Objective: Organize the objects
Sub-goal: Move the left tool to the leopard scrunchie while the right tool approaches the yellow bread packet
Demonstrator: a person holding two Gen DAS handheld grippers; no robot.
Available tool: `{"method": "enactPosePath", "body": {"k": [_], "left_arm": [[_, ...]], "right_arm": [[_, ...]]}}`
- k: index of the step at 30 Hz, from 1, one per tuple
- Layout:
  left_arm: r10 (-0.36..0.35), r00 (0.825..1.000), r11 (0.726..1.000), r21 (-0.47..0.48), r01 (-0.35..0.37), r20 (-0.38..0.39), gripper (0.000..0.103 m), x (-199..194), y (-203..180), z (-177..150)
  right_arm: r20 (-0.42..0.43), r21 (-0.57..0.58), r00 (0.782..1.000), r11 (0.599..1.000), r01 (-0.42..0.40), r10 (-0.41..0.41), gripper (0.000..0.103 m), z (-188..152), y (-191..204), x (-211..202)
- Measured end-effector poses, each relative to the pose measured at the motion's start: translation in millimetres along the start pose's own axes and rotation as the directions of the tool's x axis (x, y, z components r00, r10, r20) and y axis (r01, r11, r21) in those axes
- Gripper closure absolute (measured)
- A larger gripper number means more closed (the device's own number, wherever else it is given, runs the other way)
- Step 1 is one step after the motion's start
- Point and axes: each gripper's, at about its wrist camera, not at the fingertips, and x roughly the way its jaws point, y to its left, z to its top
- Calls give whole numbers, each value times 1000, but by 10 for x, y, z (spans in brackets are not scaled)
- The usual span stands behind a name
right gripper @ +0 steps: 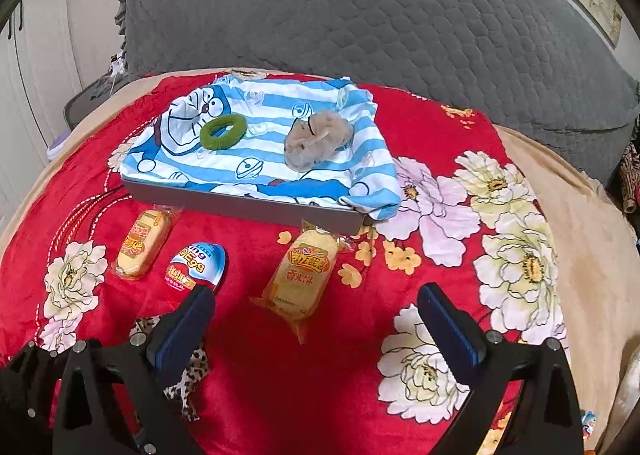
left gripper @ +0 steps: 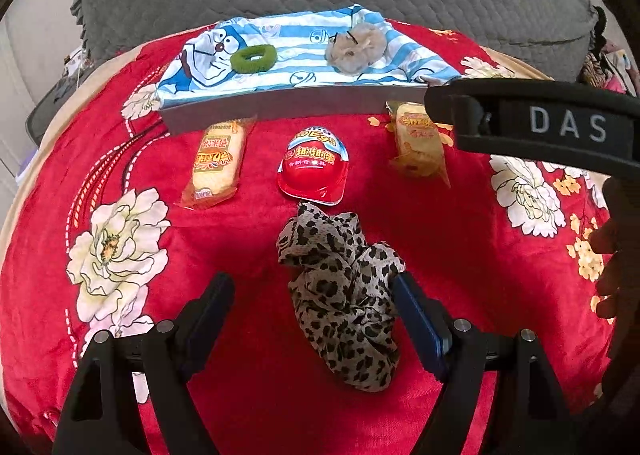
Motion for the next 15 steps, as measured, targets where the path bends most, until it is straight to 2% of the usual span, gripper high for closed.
{"method": "enactPosePath", "body": {"k": [15], "left_arm": [[-11,1000,1000,-6,11,-14,21,160,-12,-4]], "right_arm": [[-58,31,998,999,13,-11,1,27,-53,389]]}}
